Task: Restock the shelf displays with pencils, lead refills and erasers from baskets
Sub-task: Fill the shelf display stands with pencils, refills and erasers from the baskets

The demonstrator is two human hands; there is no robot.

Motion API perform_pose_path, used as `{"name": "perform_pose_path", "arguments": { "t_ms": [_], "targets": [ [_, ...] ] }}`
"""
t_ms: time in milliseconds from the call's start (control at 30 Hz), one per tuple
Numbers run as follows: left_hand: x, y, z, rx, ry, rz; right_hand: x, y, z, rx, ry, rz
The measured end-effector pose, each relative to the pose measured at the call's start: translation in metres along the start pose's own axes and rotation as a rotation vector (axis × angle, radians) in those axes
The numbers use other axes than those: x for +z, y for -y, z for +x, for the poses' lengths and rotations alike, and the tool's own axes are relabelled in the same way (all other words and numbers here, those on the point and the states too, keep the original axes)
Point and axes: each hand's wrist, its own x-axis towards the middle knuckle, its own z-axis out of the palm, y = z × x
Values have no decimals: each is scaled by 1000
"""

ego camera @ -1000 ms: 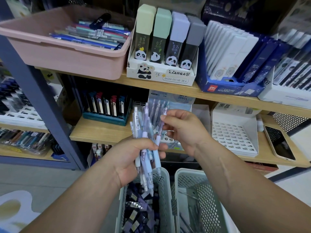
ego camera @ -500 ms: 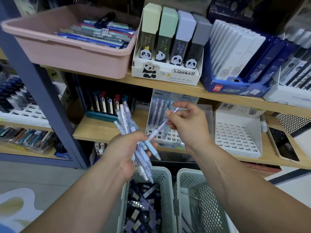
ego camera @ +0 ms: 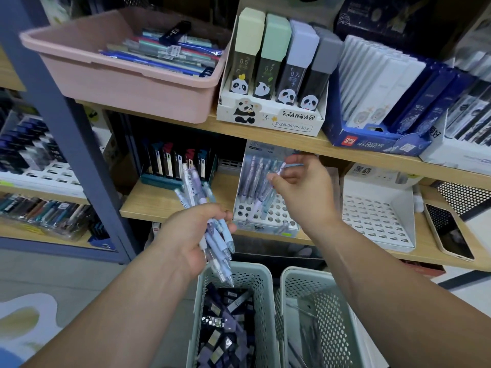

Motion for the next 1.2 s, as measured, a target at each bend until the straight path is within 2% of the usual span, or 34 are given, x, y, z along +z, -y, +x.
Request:
{"name": "perform_pose_path", "arguments": {
  "t_ms": [200, 600, 767, 933, 1100, 1200],
  "targets": [
    [-3, -4, -2, -12, 26, -2, 19, 4, 4, -275, 80, -192],
    [-5, -6, 0, 2, 0, -40, 36, -13, 11, -435, 114, -363],
    [-2, -7, -4, -3, 16, -29, 36, -17, 11, -613, 94, -488],
    [0, -7, -12, 2, 139, 32, 37, -14, 13, -614, 110, -559],
    [1, -7, -18, 6, 252, 107, 38, -1, 22, -577, 192, -759],
    [1, -7, -19, 12, 255, 139, 34, 7, 14, -559, 86, -576]
  ]
}}
